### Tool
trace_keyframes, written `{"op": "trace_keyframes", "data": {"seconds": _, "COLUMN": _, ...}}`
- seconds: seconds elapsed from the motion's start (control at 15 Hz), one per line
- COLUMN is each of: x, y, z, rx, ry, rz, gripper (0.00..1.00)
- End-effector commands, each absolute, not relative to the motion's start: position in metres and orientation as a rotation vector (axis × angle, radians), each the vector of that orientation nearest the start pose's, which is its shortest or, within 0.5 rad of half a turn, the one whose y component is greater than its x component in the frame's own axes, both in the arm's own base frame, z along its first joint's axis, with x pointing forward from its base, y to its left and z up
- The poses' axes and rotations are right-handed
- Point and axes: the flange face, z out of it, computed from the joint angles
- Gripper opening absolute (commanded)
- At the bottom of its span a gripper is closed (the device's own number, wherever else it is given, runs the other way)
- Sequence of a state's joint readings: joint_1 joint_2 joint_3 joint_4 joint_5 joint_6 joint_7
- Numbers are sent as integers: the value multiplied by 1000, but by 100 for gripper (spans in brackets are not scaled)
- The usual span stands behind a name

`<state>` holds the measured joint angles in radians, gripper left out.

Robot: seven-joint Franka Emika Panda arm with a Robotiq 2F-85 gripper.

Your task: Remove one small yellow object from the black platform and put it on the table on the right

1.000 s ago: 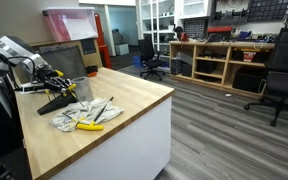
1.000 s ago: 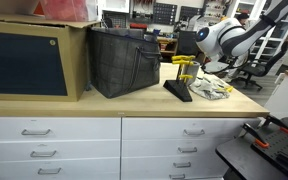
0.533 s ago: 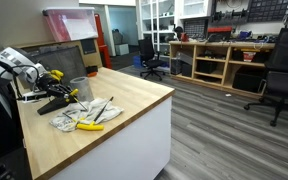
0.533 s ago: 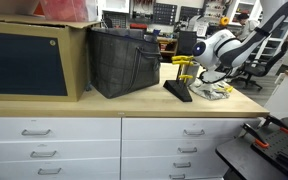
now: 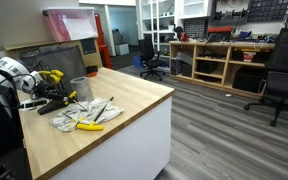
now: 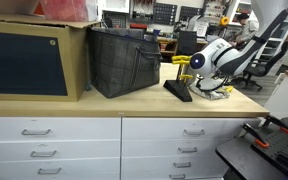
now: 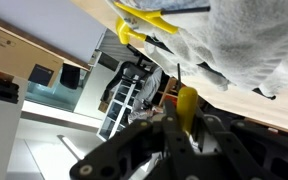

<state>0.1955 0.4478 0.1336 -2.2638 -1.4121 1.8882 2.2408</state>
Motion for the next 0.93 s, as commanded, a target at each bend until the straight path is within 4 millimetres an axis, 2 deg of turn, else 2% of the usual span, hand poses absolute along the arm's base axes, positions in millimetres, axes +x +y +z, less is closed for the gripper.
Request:
{"op": "trace_keyframes", "data": {"seconds": 0.0, "x": 467, "y": 84, "z": 144, "rx": 1914, "ry": -791, "rz": 935, "gripper": 4}}
{"op": "trace_keyframes", "data": {"seconds": 0.07, "x": 464, "y": 80, "z": 141, "rx": 1905, "ry": -785, "rz": 929, "gripper": 4}}
{"op": "trace_keyframes", "data": {"seconds": 0.13, "x": 462, "y": 78, "z": 139, "rx": 1905, "ry": -785, "rz": 914, "gripper": 42}}
{"op": "trace_keyframes", "data": {"seconds": 0.27, "x": 459, "y": 75, "z": 139, "rx": 1897, "ry": -790, "rz": 903, "gripper": 49}}
{"op": "trace_keyframes", "data": {"seconds": 0.4, "x": 457, "y": 79, "z": 147, "rx": 1904, "ry": -797, "rz": 896, "gripper": 65}}
{"op": "trace_keyframes", "data": {"seconds": 0.53, "x": 454, "y": 92, "z": 161, "rx": 1941, "ry": -822, "rz": 889, "gripper": 81}}
{"op": "trace_keyframes", "data": {"seconds": 0.73, "x": 441, "y": 132, "z": 202, "rx": 2076, "ry": -907, "rz": 814, "gripper": 100}}
{"op": "trace_keyframes", "data": {"seconds": 0.87, "x": 433, "y": 161, "z": 234, "rx": 2183, "ry": -959, "rz": 740, "gripper": 100}}
